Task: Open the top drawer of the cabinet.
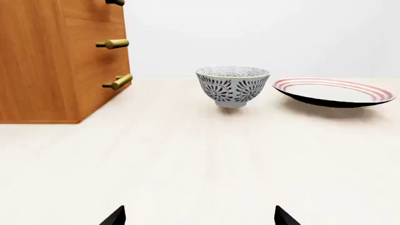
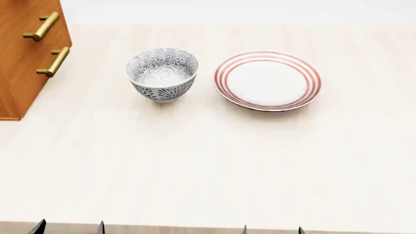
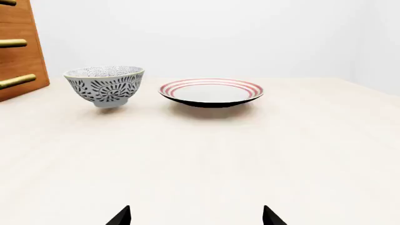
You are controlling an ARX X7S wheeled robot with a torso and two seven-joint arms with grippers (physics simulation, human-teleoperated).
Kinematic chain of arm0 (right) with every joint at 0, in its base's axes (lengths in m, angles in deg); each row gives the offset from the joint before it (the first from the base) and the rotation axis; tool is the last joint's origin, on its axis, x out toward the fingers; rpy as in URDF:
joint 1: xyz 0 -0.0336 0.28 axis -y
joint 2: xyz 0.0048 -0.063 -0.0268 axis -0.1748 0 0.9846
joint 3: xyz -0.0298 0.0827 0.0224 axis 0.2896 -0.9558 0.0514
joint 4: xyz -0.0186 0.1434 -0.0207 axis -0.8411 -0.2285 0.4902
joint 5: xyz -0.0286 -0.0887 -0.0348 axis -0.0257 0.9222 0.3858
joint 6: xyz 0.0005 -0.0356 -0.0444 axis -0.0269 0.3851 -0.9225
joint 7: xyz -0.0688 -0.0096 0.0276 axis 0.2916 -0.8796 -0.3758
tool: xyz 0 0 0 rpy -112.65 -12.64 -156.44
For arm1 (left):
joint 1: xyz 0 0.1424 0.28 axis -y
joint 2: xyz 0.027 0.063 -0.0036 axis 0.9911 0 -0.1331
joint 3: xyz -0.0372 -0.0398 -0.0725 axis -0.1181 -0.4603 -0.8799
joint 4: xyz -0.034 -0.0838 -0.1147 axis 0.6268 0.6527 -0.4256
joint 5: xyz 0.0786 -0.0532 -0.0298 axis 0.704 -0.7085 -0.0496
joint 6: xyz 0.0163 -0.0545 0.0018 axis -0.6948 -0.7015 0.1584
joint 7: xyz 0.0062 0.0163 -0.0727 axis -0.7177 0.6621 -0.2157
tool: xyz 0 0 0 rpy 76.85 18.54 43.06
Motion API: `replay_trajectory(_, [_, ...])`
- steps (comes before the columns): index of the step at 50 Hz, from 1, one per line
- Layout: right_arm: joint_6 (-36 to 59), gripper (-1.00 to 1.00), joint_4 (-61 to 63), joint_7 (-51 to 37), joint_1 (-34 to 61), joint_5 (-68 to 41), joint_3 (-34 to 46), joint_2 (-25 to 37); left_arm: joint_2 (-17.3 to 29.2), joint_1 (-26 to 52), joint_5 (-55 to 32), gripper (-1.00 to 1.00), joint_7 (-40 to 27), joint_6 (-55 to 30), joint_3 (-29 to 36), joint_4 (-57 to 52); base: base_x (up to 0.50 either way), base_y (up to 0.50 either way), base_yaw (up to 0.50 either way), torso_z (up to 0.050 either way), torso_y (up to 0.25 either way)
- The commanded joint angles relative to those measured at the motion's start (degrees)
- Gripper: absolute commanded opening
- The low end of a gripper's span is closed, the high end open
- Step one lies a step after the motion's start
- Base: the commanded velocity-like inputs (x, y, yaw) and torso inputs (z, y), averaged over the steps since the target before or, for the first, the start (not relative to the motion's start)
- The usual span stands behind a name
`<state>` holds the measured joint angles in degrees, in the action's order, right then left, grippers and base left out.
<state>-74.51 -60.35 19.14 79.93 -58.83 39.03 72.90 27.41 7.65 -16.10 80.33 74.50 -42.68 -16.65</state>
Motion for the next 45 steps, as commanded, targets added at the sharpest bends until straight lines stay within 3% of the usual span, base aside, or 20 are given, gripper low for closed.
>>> replay_trajectory(1, [1.18, 1.0, -0.81, -0.46, 0.37, -2.66, 0.68, 0.74, 0.93, 0.09, 0.17, 1.0, -1.62, 1.19, 1.33, 1.06, 0.0, 0.0, 0.0, 0.0, 0.0])
replay_trajectory(25, [1.44, 1.0, -1.21, -3.68, 0.49, -5.09, 4.51, 3.86, 3.78, 1.14, -3.04, 1.0, -5.63, 0.54, 4.24, 2.31, 0.0, 0.0, 0.0, 0.0, 0.0])
replay_trajectory(26, [-51.57, 1.0, -38.66, 24.55, -15.31, -37.48, 22.6, 0.0, 0.01, 0.46, -13.31, 1.0, -38.16, 51.57, 51.57, 51.57, 0.0, 0.0, 0.0, 0.0, 0.0])
replay_trajectory(27, [-42.97, 1.0, -30.07, 15.96, -6.72, -28.88, 16.78, 8.6, 8.6, 9.05, -21.91, 1.0, -44.46, 42.97, 60.16, 42.97, 0.0, 0.0, 0.0, 0.0, 0.0])
replay_trajectory(28, [-34.38, 1.0, -21.48, 7.36, 1.3, -20.29, 8.19, 0.39, 0.69, 0.46, -13.31, 1.0, -35.86, 34.38, 51.57, 34.38, 0.0, 0.0, 0.0, 0.0, 0.0])
replay_trajectory(29, [-25.78, 1.0, -12.88, -1.11, 1.37, -11.69, 0.64, 0.75, 0.69, 0.33, -4.72, 1.0, -27.27, 25.78, 42.97, 25.78, 0.0, 0.0, 0.0, 0.0, 0.0])
replay_trajectory(30, [-17.19, 1.0, -8.25, -1.42, 1.38, -3.1, 0.99, 1.02, 0.98, 0.34, 1.96, 1.0, -18.67, 17.19, 34.38, 17.19, 0.0, 0.0, 0.0, 0.0, 0.0])
replay_trajectory(32, [-3.06, 1.0, -8.46, -1.92, 1.43, -3.05, 1.47, 1.43, 1.45, 0.43, 1.41, 1.0, -2.2, 0.0, 17.19, 0.0, 0.0, 0.0, 0.0, 0.0, 0.0])
replay_trajectory(33, [-2.82, 1.0, -8.21, -2.13, 1.42, -3.26, 1.69, 1.6, 1.62, 0.51, 1.2, 1.0, -2.44, -5.65, 8.59, -2.38, 0.0, 0.0, 0.0, 0.0, 0.0])
replay_trajectory(34, [-3.12, 1.0, -8.47, -2.31, 1.43, -3.38, 1.94, 1.73, 1.76, 0.61, 1.0, 1.0, -2.7, -5.82, 2.98, -2.44, 0.0, 0.0, 0.0, 0.0, 0.0])
replay_trajectory(37, [0.72, 1.0, -4.02, -3.06, 0.94, -4.02, 2.4, 2.31, 2.22, 0.55, 0.61, 1.0, -3.26, -5.72, 3.54, -2.38, 0.0, 0.0, 0.0, 0.0, 0.0])
replay_trajectory(40, [-3.22, 1.0, -8.4, -3.18, 1.38, -4.2, 2.88, 2.44, 2.59, 0.67, 0.21, 1.0, -3.73, -5.84, 3.9, -2.35, 0.0, 0.0, 0.0, 0.0, 0.0])
replay_trajectory(41, [1.33, 1.0, -3.38, -3.64, 0.91, -4.55, 2.99, 2.78, 2.7, 0.69, 0.11, 1.0, -3.86, -5.9, 4.04, -2.35, 0.0, 0.0, 0.0, 0.0, 0.0])
replay_trajectory(43, [-3.05, 1.0, -8.25, -3.52, 1.37, -4.59, 3.23, 2.74, 2.9, 0.72, -0.1, 1.0, -4.14, -6.13, 4.3, -2.51, 0.0, 0.0, 0.0, 0.0, 0.0])
replay_trajectory(45, [2.68, 1.0, -1.92, -4.22, 0.83, -5.09, 3.44, 3.24, 3.1, 0.74, -0.34, 1.0, -4.37, -6.09, 4.48, -2.47, 0.0, 0.0, 0.0, 0.0, 0.0])
